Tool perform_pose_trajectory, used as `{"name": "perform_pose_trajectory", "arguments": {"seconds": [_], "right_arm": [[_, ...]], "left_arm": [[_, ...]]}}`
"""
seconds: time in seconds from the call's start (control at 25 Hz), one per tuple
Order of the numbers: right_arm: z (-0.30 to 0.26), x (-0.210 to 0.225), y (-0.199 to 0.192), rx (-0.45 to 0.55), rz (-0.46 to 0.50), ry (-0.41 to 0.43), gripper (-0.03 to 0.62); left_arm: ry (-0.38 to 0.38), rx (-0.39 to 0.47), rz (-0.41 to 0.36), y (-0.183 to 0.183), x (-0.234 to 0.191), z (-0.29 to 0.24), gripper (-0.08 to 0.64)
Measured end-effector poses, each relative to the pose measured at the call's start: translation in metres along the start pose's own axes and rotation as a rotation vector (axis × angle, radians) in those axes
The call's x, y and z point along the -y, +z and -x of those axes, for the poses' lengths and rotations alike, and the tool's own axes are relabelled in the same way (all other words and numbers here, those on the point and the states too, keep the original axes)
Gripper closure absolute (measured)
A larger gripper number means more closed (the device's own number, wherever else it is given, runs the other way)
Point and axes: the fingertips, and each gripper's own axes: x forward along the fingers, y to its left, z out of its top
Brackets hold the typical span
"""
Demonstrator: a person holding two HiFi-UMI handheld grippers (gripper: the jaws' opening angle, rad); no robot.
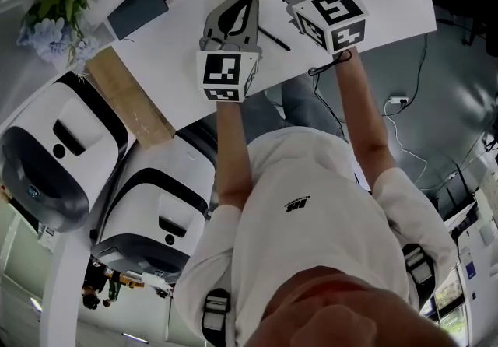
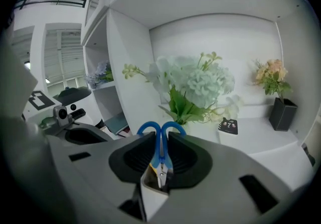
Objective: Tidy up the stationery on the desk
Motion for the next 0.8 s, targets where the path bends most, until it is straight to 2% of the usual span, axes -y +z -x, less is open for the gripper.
{"name": "perform_pose_trajectory", "arguments": {"seconds": [0.32,0.4,0.44,0.8], "right_arm": [[-0.026,0.001,-0.034,-0.091,0.049,-0.009,0.525],[-0.028,0.000,-0.041,-0.111,0.050,0.001,0.466],[-0.029,-0.001,-0.043,-0.117,0.052,0.004,0.462],[-0.012,-0.015,-0.048,-0.124,0.039,-0.007,0.477]], "left_arm": [[-0.001,-0.011,0.010,-0.007,0.000,0.000,0.560],[-0.001,-0.013,0.013,-0.008,0.000,0.002,0.560],[-0.001,-0.013,0.013,-0.008,0.000,0.003,0.560],[-0.002,-0.011,0.010,-0.012,-0.001,0.011,0.560]]}}
